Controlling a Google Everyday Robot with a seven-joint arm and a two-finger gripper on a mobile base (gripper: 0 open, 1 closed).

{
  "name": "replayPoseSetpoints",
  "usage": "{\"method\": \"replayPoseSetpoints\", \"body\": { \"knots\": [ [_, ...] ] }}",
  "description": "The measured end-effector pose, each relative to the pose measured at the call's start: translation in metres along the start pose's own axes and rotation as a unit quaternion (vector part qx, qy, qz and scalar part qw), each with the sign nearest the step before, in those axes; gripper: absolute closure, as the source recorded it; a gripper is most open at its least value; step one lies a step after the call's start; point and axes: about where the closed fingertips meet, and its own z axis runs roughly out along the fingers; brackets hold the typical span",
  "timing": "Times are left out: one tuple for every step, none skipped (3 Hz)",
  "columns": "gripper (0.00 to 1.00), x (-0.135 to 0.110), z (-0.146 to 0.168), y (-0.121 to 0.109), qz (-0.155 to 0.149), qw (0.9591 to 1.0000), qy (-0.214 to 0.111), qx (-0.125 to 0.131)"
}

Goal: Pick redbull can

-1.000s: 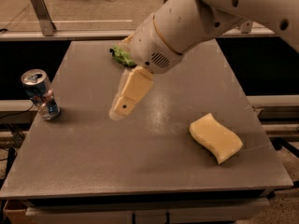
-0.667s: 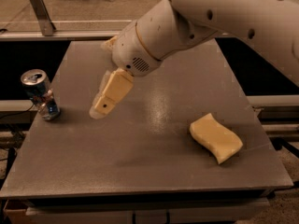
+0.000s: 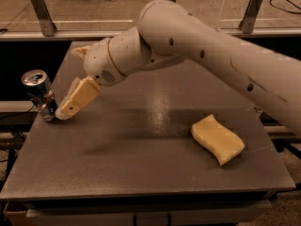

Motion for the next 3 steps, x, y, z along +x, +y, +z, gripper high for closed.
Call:
{"method": "replayPoseSetpoints", "body": {
  "knots": [
    [0.0,-0.006,0.037,-0.003,0.003,0.9989,-0.045,-0.014],
    [0.0,-0.005,0.063,-0.002,0.008,0.9968,-0.076,-0.022],
    [0.0,-0.003,0.086,0.001,0.014,0.9939,-0.105,-0.03]
  ]
}}
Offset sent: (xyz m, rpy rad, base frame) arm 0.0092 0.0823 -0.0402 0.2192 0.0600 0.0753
